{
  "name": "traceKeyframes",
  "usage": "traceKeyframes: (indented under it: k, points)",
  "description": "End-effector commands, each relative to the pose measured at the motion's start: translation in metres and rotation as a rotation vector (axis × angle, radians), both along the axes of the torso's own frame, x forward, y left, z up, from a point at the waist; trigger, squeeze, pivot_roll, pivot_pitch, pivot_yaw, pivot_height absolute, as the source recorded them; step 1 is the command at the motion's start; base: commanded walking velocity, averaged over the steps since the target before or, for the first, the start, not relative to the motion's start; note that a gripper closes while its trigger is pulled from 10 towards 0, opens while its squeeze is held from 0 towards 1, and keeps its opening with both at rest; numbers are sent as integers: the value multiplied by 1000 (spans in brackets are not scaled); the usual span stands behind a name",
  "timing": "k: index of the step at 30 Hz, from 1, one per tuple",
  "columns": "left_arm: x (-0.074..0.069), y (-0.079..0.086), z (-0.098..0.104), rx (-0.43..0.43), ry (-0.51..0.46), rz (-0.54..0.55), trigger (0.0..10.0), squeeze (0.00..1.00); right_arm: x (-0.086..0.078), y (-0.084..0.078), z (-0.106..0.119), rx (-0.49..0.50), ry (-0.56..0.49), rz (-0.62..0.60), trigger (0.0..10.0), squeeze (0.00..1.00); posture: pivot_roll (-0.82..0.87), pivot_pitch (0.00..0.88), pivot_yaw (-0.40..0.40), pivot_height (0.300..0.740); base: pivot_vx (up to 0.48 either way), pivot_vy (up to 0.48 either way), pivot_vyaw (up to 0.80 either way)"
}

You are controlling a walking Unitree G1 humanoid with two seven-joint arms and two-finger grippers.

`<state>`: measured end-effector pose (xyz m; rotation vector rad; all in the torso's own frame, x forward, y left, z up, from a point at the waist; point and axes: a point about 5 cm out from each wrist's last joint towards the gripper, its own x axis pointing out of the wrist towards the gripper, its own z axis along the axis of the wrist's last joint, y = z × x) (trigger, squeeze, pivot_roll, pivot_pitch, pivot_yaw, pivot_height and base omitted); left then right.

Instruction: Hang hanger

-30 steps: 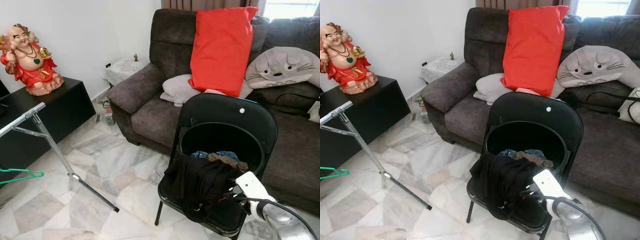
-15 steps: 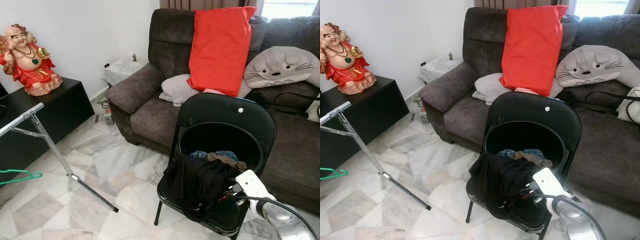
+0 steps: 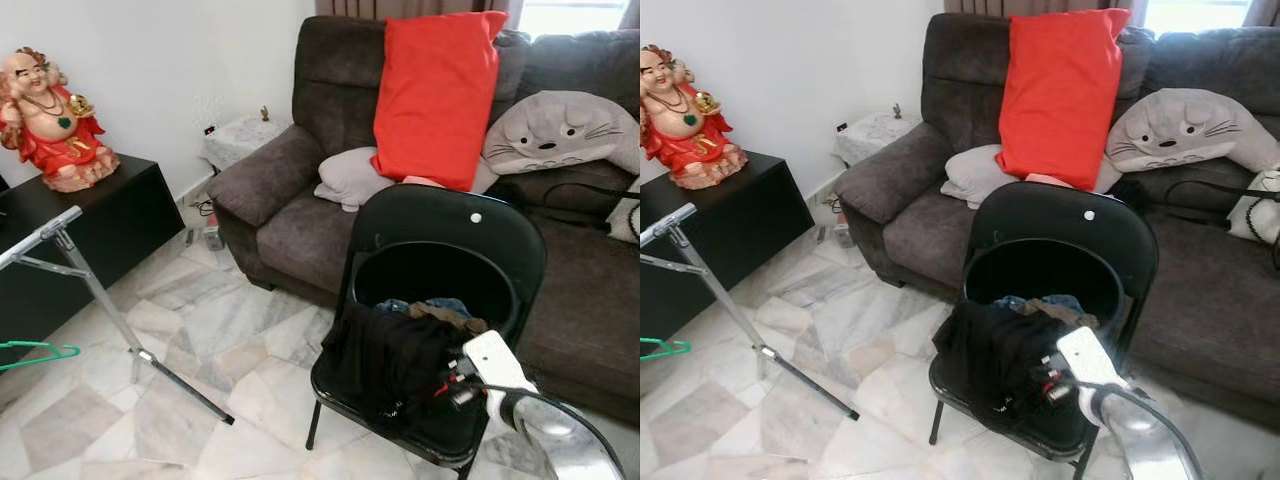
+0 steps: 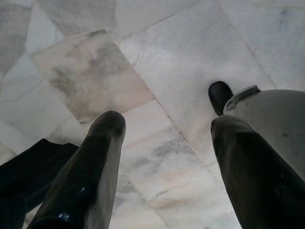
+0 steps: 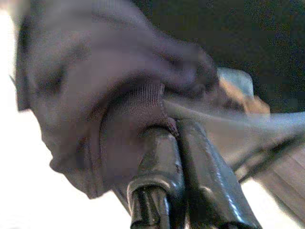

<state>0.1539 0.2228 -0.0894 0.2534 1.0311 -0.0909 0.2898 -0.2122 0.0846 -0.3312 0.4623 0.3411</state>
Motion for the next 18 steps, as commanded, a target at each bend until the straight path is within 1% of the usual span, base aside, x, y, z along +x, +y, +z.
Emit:
traceKeyframes:
  k: [1,4,7,8,11,14,16,18]
  points:
    - [-5,3,-2,9,25,17,10000,0,12,18,28,79,-100,59,0,0,-49,16,126,740,0,0,0]
    - [-4,2,-2,5,22,21,10000,0,18,24,46,130,-151,77,0,0,-50,15,121,740,0,0,0]
    - [-4,1,-2,1,21,22,10000,0,20,28,58,159,-183,93,0,0,-51,13,117,740,0,0,0]
    - [-4,1,-2,-1,21,24,10000,0,22,29,66,170,-204,98,0,0,-54,13,116,740,0,0,0]
    - [-4,0,-2,-3,22,26,10000,0,23,28,72,180,-223,91,0,0,-56,14,114,740,0,0,0]
    - [-3,-2,-2,-8,23,25,10000,0,28,15,75,176,-230,34,0,0,-57,12,111,740,0,0,0]
    - [-3,-3,-3,-13,24,25,10000,0,32,0,72,151,-223,-43,0,0,-57,10,108,740,0,0,0]
    - [-3,-4,-3,-14,24,24,10000,0,34,-7,72,160,-222,-94,0,0,-56,10,107,740,0,0,0]
